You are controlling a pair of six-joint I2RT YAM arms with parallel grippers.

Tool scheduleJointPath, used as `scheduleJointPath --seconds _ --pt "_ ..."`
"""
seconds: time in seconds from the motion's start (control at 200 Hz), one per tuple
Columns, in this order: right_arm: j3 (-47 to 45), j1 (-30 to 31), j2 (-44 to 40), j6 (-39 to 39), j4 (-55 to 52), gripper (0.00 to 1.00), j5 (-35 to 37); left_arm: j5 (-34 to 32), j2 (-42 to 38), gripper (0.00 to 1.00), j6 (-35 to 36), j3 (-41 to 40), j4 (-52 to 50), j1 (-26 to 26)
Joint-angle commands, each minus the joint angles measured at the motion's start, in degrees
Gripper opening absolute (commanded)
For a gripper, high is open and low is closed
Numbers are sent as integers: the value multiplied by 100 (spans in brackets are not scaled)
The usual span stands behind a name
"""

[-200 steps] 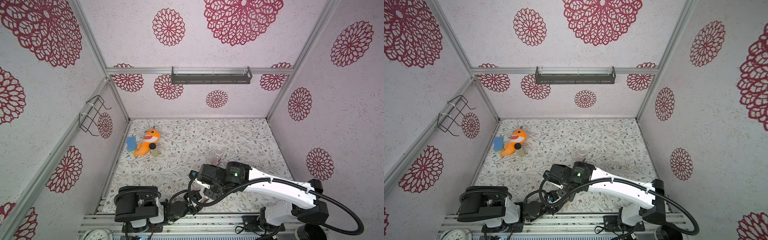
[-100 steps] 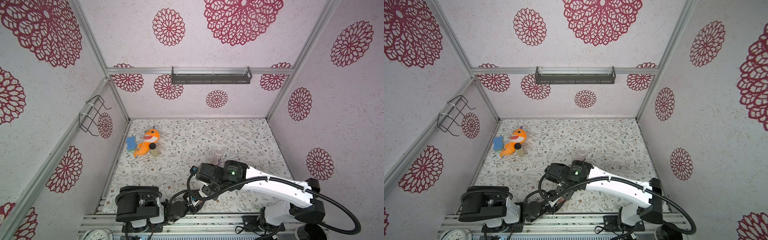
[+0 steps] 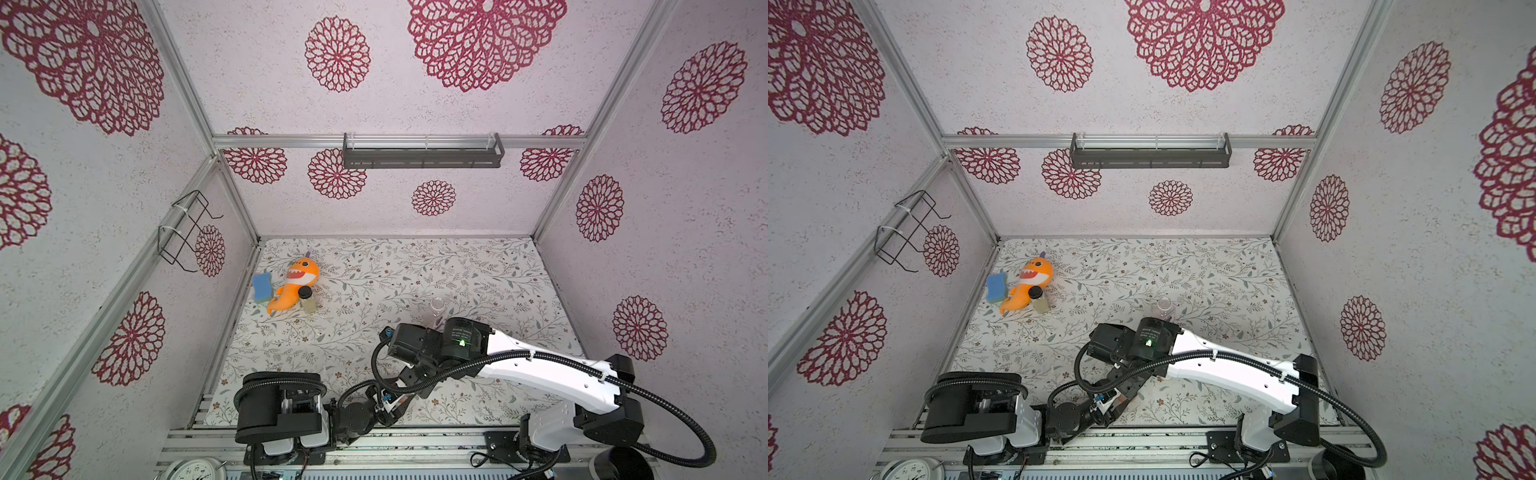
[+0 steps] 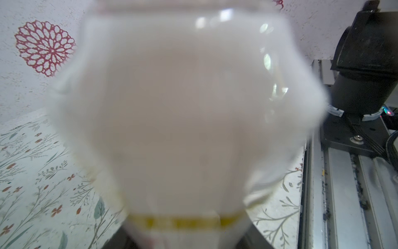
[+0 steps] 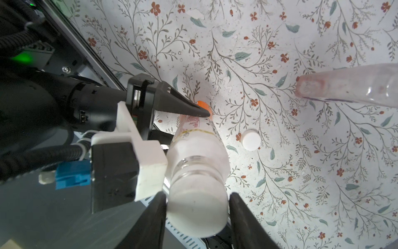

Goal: Screw on the bottle caps
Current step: Screw the bottle cap onto the plastic bottle.

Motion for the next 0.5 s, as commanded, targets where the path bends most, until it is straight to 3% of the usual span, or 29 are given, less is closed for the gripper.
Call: scheduleJointPath --seconds 0.0,0.24,0.495 --pt "298 38 -157 -20 -210 55 79 -38 103 54 113 67 359 -51" --pt "683 167 -201 -439 -792 62 340 1 192 54 130 102 392 -63" --pt "406 195 -196 -803 -846 62 439 -3 184 54 131 76 425 -68"
